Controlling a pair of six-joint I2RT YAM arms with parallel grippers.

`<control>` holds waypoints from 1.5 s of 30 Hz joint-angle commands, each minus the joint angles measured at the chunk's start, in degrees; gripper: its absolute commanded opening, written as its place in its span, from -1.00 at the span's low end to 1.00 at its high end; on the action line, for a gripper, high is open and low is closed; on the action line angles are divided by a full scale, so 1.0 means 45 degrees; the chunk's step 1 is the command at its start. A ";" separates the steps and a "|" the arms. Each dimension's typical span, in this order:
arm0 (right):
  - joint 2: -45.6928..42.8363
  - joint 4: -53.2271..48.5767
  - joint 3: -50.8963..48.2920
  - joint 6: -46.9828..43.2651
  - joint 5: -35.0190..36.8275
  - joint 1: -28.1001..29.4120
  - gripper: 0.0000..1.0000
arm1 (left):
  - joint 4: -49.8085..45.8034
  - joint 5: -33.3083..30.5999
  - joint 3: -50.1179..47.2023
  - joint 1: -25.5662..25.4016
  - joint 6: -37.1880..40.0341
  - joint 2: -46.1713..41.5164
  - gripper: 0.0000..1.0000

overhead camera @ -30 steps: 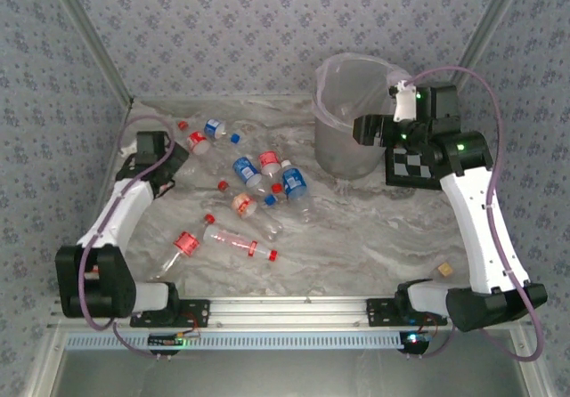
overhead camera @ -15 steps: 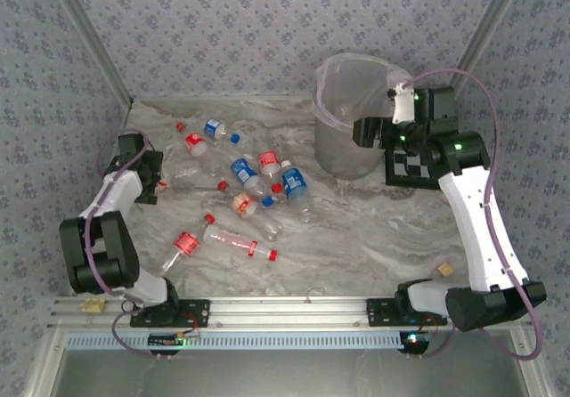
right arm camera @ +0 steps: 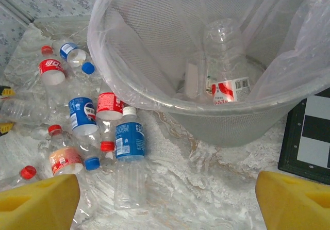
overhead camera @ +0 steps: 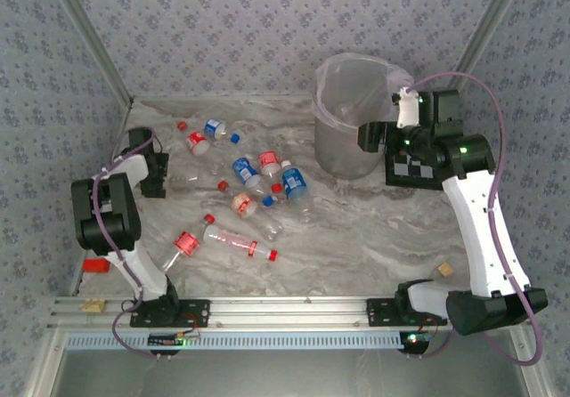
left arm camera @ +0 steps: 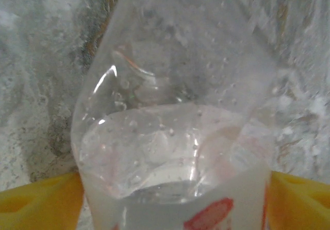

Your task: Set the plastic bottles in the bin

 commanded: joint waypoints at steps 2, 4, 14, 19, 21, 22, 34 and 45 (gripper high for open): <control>-0.0317 -0.0284 0.0172 -0.0067 0.0007 -0.0056 0.79 | 0.0088 -0.0046 -0.0270 -0.0054 0.0119 -0.0512 0.48; -0.0392 -0.0248 0.0214 0.0116 -0.0228 0.0022 0.79 | -0.0051 -0.0095 -0.0309 -0.0088 0.0649 -0.0928 0.46; -0.0567 0.0920 0.0489 0.1348 -0.1877 0.1433 0.78 | -0.0956 0.1000 0.0257 -0.0573 0.5173 -0.3677 0.31; 0.0025 0.1173 0.0799 0.1442 -0.1297 0.2941 0.79 | -0.0227 0.2725 -0.0234 -0.0831 0.5973 -0.4935 0.07; 0.0349 0.1603 0.0873 0.1679 -0.1794 0.3579 0.78 | 0.0796 0.4284 -0.0448 -0.1136 0.6222 -0.5344 0.05; 0.0524 0.1721 0.0975 0.1702 -0.2022 0.3907 0.78 | 0.1133 0.4903 -0.0442 -0.1364 0.6260 -0.5471 0.03; 0.3928 0.2481 0.2406 0.1623 -0.1708 0.6624 0.74 | 0.3972 0.6586 -0.0391 -0.5374 0.4837 -0.6616 0.04; 0.5676 0.3607 0.2675 0.2113 -0.2943 0.6336 0.81 | 0.5331 0.6291 -0.0236 -0.6843 0.3605 -0.6456 0.00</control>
